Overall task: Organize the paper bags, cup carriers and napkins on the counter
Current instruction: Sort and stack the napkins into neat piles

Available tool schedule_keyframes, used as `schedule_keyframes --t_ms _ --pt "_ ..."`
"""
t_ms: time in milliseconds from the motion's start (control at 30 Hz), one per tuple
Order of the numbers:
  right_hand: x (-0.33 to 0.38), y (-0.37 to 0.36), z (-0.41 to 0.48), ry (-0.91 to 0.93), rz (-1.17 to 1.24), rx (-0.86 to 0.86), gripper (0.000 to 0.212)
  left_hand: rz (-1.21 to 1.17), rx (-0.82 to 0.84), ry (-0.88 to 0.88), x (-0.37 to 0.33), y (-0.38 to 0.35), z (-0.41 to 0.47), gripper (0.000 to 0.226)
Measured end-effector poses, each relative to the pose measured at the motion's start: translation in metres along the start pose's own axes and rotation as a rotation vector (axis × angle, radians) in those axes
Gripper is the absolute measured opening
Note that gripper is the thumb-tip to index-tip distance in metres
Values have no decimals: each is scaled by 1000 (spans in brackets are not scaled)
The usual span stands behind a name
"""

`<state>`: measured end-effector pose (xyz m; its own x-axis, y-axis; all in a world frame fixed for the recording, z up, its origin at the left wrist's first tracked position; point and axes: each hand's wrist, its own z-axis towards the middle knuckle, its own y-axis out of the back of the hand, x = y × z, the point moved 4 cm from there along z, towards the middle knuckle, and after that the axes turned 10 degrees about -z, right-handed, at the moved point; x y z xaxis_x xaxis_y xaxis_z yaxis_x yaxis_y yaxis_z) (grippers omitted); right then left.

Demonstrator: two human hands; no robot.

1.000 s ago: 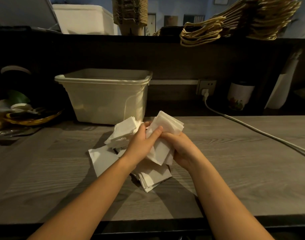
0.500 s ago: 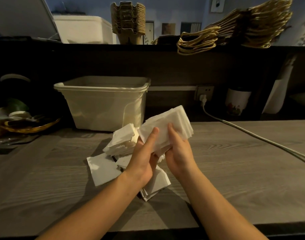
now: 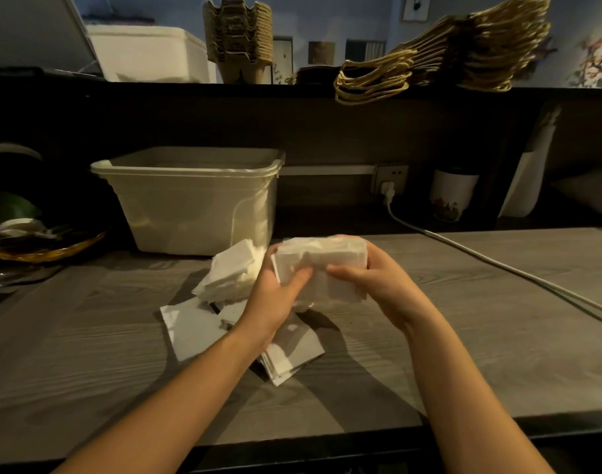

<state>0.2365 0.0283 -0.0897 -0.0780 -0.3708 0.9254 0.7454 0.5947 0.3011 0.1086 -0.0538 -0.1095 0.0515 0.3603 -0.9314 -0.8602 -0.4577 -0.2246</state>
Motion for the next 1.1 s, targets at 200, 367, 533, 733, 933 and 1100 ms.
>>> schedule_keyframes --t_ms 200,367,533,733,933,1100 --pt "-25 28 -34 -97 -50 -21 32 284 233 -28 12 -27 -13 34" --pt "-34 27 -46 -117 -135 10 55 371 312 -31 16 -23 -18 65" --pt "-33 27 -49 -126 -91 51 79 372 356 57 21 -22 -18 86" --pt "-39 23 -43 -159 -128 -17 82 166 361 113 24 -35 -16 71" --pt "-40 36 -41 -92 -163 -108 71 290 309 57 23 -23 -8 58" --pt "-30 45 -36 -64 -250 -106 73 383 363 112 24 -24 -10 57"
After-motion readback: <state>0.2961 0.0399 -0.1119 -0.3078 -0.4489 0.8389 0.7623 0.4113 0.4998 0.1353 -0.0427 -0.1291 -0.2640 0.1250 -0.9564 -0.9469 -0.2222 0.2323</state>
